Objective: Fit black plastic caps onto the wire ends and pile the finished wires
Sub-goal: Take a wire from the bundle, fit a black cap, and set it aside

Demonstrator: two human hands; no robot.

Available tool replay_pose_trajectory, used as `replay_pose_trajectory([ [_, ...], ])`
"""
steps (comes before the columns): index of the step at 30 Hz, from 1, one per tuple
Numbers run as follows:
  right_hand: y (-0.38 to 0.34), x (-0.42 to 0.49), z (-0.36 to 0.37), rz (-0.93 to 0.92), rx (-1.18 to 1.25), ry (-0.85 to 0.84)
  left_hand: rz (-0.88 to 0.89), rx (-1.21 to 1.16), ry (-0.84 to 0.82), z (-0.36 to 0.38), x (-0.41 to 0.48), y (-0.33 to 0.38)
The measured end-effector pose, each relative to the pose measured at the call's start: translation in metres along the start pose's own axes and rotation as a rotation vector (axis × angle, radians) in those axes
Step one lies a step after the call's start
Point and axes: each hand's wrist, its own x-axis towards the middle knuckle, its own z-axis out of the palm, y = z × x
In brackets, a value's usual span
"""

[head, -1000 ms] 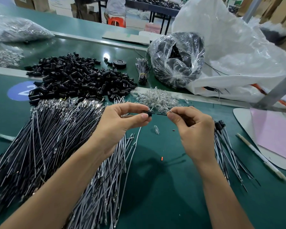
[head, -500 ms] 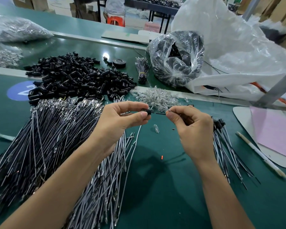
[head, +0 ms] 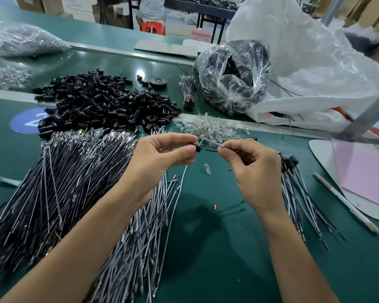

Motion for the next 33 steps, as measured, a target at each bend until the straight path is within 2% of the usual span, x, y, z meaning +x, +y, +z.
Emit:
replay_pose_trajectory([
  [12,0.0012,-0.0004,0.0025,0.054,0.042,0.054,0.004,-0.025,-0.004,0.0025,-0.0005,-0.0025],
  [33,-0.0031,-0.0054,0.0093,0.039,0.004,-0.024,0.032,0.045,-0.041,0.0077,-0.0015,-0.0069],
])
